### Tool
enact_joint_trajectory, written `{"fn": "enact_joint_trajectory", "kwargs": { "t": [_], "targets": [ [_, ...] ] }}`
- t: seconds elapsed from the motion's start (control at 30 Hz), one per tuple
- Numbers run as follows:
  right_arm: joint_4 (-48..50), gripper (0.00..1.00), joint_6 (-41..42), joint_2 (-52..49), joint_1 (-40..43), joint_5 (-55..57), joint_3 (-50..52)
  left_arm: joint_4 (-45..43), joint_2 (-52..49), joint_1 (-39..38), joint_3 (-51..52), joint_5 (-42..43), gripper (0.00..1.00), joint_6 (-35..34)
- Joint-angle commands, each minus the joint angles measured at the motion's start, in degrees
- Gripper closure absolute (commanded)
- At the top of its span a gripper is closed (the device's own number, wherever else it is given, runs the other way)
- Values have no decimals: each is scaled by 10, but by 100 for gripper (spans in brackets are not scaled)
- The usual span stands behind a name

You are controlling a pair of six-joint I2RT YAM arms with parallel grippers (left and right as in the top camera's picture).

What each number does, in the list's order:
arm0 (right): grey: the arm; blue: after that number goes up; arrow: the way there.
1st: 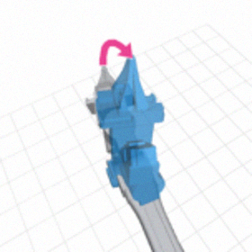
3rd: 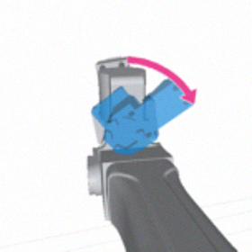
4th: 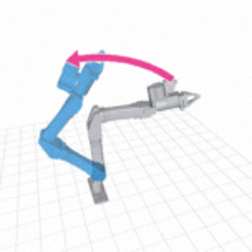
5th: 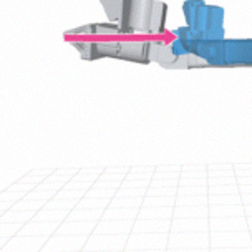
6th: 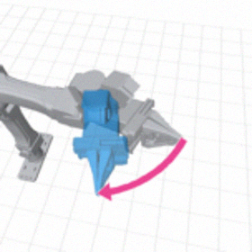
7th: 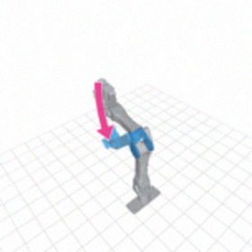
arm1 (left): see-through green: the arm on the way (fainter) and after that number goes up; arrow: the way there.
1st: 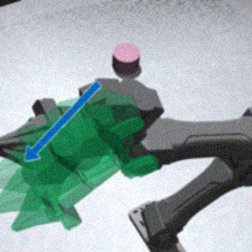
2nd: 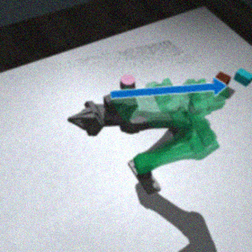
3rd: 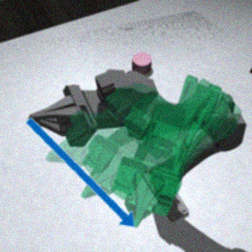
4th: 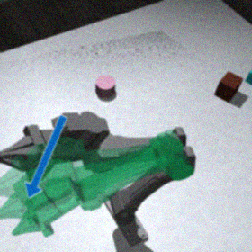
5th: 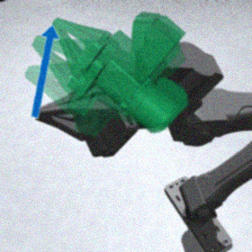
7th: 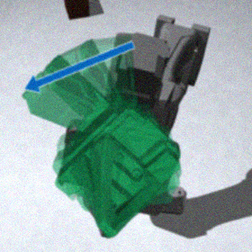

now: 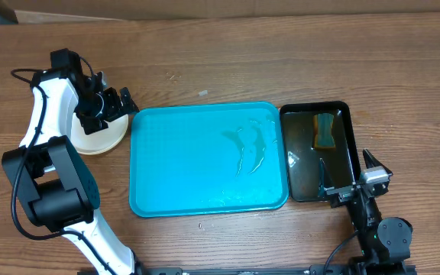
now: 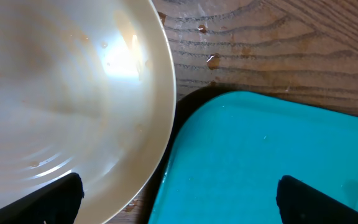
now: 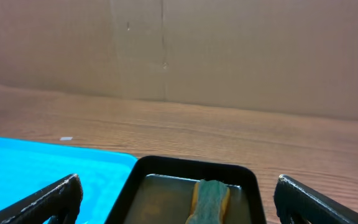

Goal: Clean dirty plates on tray and stack at the side

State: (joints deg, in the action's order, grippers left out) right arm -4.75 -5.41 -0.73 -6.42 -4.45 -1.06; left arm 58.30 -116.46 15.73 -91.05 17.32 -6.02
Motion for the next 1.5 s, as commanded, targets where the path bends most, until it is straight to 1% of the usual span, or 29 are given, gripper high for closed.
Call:
{"fn": "enact_joint_trajectory", "kwargs": {
  "t": [0.0,1.13,1.2,1.33,1.4,1.43,1.47],
  "targets": [
    [3,0,-21,6,-3,2,6,-1,10,-2,-1,1,0,-6],
    [3,0,-21,6,-3,2,6,0,16,-9,-1,-2,0,-6],
    [3,0,-21,6,-3,2,6,0,37,-16,-1,-2,0,-6],
    [3,0,-21,6,-3,2,6,-1,115,-23,-1,-2,0,-6],
    [3,0,-21,6,-3,2,6,-1,162,-23,-1,-2,0,-6],
    [3,0,-21,6,-3,2,6,0,211,-23,-1,-2,0,-6],
    [3,0,-21,6,-3,2,6,0,238,-23,-1,-2,0,-6]
  ]
}}
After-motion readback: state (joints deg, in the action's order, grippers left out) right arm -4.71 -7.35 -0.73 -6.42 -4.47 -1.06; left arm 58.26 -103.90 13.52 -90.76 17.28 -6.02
